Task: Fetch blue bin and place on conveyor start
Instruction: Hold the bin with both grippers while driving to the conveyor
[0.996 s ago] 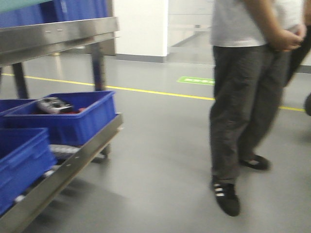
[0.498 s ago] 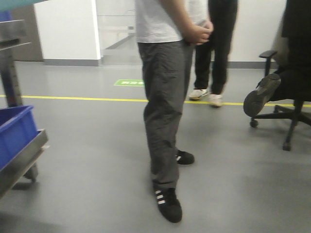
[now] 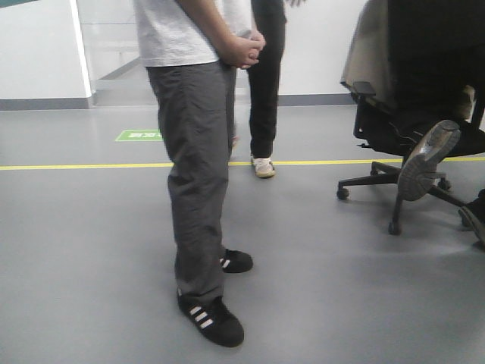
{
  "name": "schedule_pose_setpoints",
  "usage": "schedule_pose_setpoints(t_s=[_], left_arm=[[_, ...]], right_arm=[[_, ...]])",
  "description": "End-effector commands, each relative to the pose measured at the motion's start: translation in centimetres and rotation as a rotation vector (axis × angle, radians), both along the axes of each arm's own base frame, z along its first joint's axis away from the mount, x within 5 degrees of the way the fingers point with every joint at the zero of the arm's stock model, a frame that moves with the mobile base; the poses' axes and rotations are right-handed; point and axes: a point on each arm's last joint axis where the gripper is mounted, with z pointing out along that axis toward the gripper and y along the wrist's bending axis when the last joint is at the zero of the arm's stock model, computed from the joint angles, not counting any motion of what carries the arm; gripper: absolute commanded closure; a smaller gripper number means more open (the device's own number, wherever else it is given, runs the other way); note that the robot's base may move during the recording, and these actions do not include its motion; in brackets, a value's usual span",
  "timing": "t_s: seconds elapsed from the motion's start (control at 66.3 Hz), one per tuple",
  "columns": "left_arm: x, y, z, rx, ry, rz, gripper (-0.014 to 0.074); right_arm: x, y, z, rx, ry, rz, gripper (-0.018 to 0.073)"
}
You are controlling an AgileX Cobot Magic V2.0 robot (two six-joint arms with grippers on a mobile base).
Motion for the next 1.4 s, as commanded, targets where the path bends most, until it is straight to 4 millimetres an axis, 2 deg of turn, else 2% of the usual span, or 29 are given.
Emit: schedule_pose_setpoints(t_s=[0.0,0.528,1.388], left_arm=[[0.4,-0.2,0.2,0.037,-0.041,-0.023,0.0708],[0.4,-0.2,0.3,0.041,-0.044,-0.023,0.0708],[0.5,-0.2,0.4,0.039,-0.056,-0.030,0.0708]], right_arm=[[-0.7,0.2,0.9,0.038,-0.022,0.022,0.0726],[-2.1,-2.2,-2.3,-0.124,0.351,-0.198,0.0726],[-2.0,-2.1,-2.2,-0.117,0.341,-0.190,0.0726]])
